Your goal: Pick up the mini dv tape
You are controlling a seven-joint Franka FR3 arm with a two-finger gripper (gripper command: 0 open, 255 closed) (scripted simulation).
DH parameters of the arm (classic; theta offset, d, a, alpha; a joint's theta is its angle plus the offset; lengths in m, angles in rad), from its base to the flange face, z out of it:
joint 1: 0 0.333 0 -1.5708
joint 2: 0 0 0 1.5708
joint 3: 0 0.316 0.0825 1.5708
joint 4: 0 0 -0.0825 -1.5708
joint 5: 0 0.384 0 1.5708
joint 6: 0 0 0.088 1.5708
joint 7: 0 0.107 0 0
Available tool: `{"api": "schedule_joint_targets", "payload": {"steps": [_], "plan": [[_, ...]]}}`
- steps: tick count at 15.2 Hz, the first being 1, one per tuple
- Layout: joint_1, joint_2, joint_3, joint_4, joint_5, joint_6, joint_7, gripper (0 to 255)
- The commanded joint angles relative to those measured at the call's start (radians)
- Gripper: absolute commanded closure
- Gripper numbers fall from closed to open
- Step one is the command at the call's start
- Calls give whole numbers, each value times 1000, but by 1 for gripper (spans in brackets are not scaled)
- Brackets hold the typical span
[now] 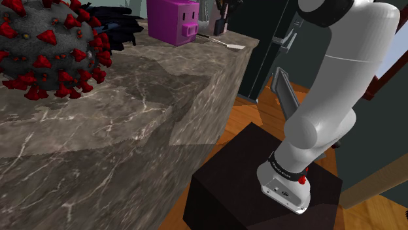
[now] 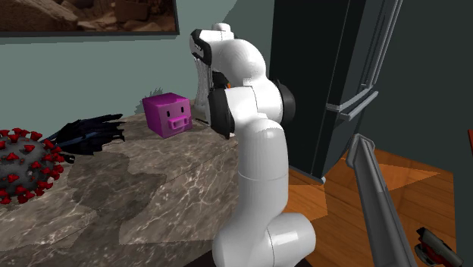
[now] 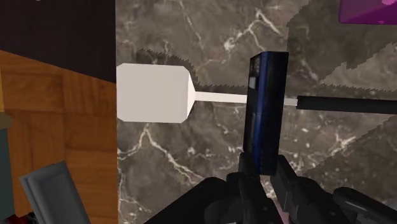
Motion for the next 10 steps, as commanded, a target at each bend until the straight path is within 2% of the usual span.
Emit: {"api": "schedule_joint_targets", "payload": {"steps": [1, 8, 10], "plan": [[-1, 16, 0, 51, 1, -36, 2, 255], [-5, 100, 0, 278, 5, -179, 7, 255], [-5, 102, 0, 284, 5, -182, 8, 255]]}}
